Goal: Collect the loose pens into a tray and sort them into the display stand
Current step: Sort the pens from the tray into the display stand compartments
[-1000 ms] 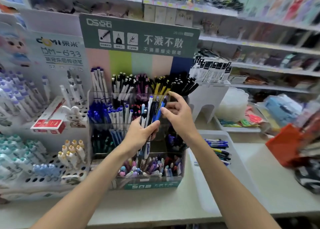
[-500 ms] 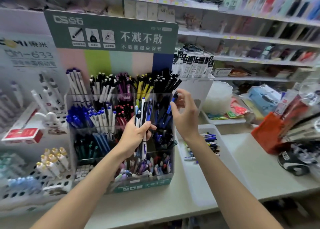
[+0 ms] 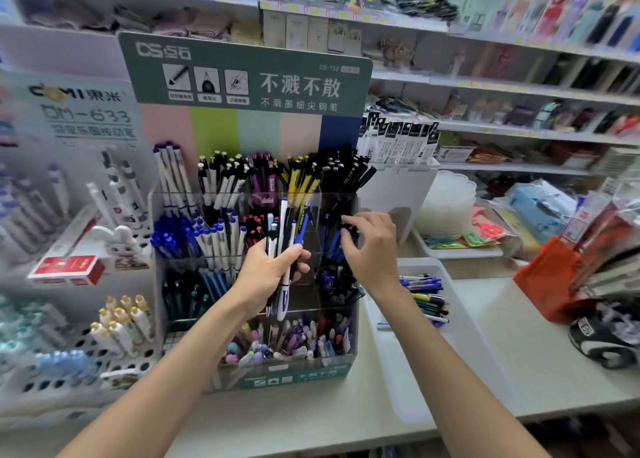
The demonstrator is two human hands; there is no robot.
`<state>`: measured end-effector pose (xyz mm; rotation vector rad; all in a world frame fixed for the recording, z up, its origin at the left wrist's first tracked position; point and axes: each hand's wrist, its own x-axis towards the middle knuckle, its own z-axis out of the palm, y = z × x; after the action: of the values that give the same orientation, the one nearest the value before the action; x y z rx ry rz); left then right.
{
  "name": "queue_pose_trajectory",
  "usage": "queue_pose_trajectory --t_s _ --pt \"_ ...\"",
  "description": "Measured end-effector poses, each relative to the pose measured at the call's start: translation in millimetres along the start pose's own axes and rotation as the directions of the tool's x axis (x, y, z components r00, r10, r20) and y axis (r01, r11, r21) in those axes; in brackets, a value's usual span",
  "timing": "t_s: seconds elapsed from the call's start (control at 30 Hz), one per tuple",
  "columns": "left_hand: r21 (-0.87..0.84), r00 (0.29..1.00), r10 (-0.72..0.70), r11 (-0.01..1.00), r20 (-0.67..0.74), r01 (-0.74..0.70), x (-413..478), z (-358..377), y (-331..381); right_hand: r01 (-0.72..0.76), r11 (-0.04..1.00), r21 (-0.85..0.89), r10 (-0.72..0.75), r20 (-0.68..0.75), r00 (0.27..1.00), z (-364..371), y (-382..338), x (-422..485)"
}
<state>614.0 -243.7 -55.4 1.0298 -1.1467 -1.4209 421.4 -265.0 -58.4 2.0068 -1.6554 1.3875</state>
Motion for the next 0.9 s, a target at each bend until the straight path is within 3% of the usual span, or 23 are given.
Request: queue_pose_trajectory --t_s 0.1,0.23,0.33,0.43,0.53,0.7,0.8,0.9 --pt "0.004 1.0 0.007 1.0 0.021 -0.007 -1 4 2 0.011 1.0 0.006 -0.011 -0.053 0.999 -7 2 2" --pt "0.015 0.999 0.011 1.0 0.038 -0.011 1 13 2 0.039 0.998 -0.044 -0.038 0.034 0.999 -11 2 1" --pt "0.007 0.998 -0.009 1.0 0.063 0.009 1 20 2 -0.045 0.996 0.08 0.05 -0.052 0.997 -19 -6 -1" --pt "0.005 0.991 -0.021 1.0 0.129 0.02 -2 28 3 -0.227 0.915 0.333 0.184 0.154 0.971 -28 -26 9" --pt "0.011 0.988 -0.012 1.0 0.151 0.011 -2 35 6 -0.315 0.857 0.408 0.215 0.273 0.938 -30 -38 17" --pt "0.039 0.999 -0.013 0.999 0.051 0.011 1 18 6 -0.322 0.806 0.496 0.422 -0.101 0.901 -45 -30 39" --pt "0.04 0.999 -0.03 0.999 0.014 0.03 0 7 1 -0.229 0.887 0.4 0.328 -0.198 0.924 -40 -24 44" --pt "0.031 0.999 -0.031 0.999 0.007 0.031 -1 5 0 -0.144 0.946 0.291 0.193 -0.146 0.97 -25 -22 31"
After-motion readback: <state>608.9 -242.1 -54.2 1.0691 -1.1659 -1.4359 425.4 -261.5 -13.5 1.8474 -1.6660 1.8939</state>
